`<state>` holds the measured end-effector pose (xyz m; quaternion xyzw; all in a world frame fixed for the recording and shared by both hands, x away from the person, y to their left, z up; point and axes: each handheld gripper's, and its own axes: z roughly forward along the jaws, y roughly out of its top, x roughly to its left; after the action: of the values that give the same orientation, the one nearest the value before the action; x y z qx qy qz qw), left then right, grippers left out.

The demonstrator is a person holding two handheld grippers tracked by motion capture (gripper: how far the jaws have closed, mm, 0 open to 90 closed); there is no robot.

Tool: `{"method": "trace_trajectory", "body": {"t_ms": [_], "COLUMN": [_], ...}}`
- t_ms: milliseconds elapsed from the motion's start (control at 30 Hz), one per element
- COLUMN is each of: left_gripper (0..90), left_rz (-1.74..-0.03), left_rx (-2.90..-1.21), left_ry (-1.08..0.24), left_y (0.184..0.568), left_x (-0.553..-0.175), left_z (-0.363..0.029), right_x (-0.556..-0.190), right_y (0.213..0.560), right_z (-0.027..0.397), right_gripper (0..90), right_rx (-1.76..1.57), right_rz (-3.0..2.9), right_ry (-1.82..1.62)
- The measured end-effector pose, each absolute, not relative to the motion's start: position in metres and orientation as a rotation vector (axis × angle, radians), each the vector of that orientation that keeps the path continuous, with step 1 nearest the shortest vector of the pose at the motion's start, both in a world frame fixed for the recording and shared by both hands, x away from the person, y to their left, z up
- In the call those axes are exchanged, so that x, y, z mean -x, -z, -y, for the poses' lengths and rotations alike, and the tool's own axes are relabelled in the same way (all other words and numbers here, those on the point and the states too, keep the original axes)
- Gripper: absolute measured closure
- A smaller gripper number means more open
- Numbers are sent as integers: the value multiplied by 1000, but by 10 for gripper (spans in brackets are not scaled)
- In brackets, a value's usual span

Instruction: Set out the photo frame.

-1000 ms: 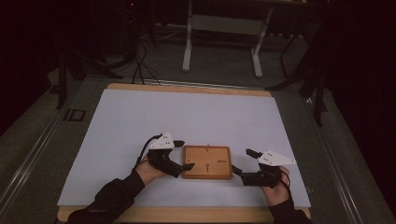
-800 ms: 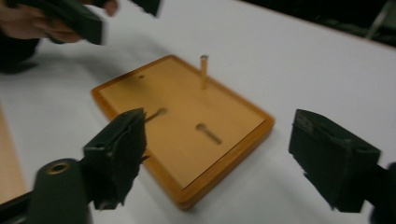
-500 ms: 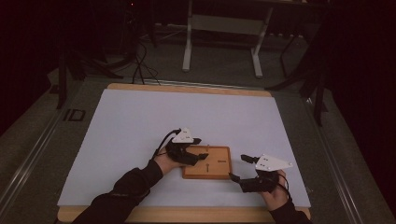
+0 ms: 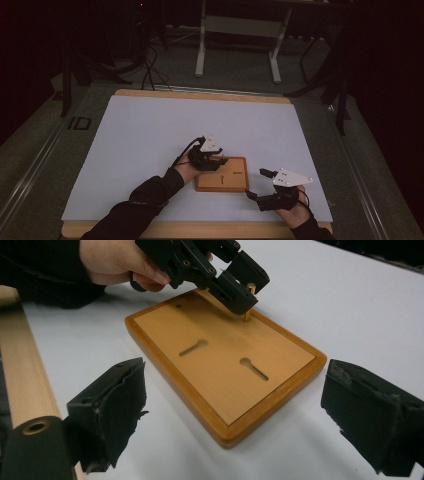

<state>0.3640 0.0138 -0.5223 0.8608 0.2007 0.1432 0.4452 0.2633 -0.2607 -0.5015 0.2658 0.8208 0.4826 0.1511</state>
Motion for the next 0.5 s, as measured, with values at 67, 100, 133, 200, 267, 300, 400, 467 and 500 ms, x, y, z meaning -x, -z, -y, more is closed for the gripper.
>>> {"method": "trace_trajectory", "body": {"t_ms": [67,100,133,200,267,300,400,467,500], "left_gripper": [616,638,652,683,714,714,754,782,807], "left_rz": [-491,-487,-489,-494,-493,-492,-489,-488,-488], "left_rx": [-2146,-2141,-2140,-2137,-2137,-2138,-2133,-2132,-2135], "left_ry": [-356,-348,-342,-335,-336,-339,-349,-356,-357], "left_y": [523,524,524,524,524,525,525,525,525], "left_x": [-363,-363,-363,-364,-364,-364,-364,-365,-366], "left_z": [-12,-12,-12,-12,-12,-11,-9,-10,-11], "right_x": [-263,-263,-263,-263,-263,-263,-263,-261,-260], "right_y": [502,502,502,503,504,504,506,507,508], "right_z": [262,263,263,262,261,261,259,258,258], "right_gripper": [108,117,122,134,138,148,170,228,228], "right_rx": [-770,-769,-767,-767,-763,-759,-733,-717,-704], "right_rz": [-2348,-2351,-2347,-2357,-2355,-2366,-2380,-2388,-2391], "right_ry": [-1379,-1380,-1374,-1365,-1359,-1361,-1340,-1341,-1344]}}
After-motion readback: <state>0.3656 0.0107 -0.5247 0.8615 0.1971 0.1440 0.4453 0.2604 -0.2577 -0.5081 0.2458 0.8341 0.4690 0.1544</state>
